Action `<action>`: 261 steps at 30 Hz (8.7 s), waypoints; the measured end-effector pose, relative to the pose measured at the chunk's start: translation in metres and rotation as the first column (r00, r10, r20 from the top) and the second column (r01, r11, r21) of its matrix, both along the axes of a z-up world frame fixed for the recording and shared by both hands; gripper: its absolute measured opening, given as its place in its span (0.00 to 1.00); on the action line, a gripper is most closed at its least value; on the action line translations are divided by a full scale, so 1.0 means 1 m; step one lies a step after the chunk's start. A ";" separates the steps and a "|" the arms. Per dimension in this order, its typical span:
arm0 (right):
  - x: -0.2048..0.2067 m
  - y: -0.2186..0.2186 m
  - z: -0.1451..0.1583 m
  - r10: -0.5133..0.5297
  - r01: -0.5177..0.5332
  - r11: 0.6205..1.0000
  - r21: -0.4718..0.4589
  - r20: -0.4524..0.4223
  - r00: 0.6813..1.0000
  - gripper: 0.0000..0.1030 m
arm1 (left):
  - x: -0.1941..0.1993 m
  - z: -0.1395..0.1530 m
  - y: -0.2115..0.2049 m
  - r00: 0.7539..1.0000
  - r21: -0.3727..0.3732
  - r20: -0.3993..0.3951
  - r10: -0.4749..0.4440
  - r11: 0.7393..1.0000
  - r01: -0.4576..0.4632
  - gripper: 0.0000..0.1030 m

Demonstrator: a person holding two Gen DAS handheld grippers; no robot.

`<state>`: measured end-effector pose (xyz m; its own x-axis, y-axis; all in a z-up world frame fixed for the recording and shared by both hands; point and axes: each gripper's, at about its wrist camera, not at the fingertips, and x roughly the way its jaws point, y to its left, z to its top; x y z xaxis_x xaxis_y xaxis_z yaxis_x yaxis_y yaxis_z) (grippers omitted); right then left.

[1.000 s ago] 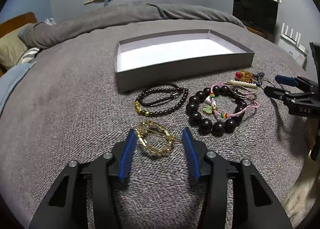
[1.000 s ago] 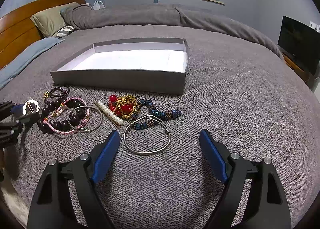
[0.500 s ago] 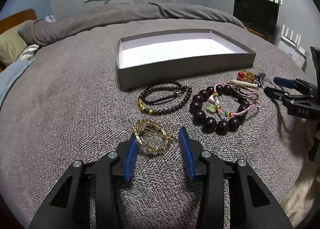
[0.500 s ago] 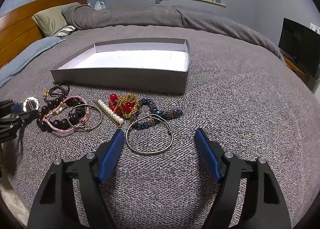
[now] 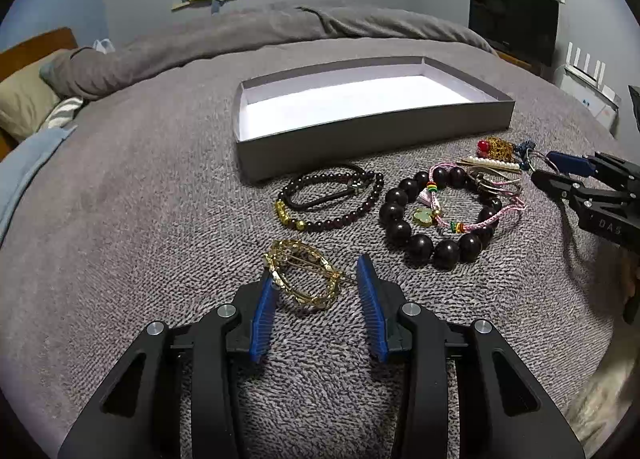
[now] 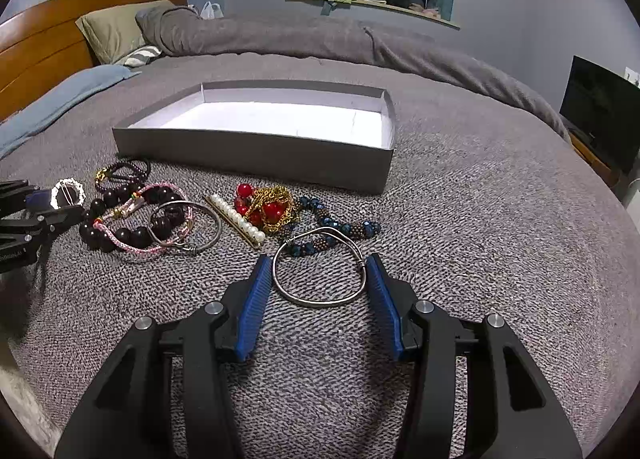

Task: Organize jewelry
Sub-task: 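Close the left tool on the gold ring clip while the right closes on the silver bangle, then carry the gold clip with the left tool into the tray while the right carries the bangle in, then open both tools and lift them back from the tray, then grasp the red-and-gold beaded piece with the left tool while the right grasps the blue bead bracelet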

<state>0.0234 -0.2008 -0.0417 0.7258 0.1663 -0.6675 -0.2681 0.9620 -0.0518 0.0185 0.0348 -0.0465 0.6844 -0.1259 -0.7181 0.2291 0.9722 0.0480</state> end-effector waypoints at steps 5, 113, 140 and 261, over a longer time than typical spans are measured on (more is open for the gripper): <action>-0.002 -0.004 0.003 -0.011 0.011 1.000 0.022 0.013 1.000 0.47 | -0.001 0.002 0.002 1.000 -0.016 0.002 -0.006 1.000 0.006 0.26; 0.218 0.035 0.038 -0.022 0.017 0.999 -0.037 -0.133 0.991 0.47 | 0.225 0.038 -0.003 0.991 -0.033 -0.134 -0.017 0.999 0.013 0.53; 0.249 0.041 0.009 -0.062 0.042 0.997 -0.071 -0.316 0.947 0.47 | 0.269 0.004 -0.005 0.963 0.029 -0.265 0.057 0.998 -0.051 0.54; 0.015 -0.068 0.051 -0.062 0.044 0.956 0.291 0.053 0.997 0.21 | 0.059 0.012 -0.138 0.954 -0.144 -0.053 -0.295 0.948 0.285 0.48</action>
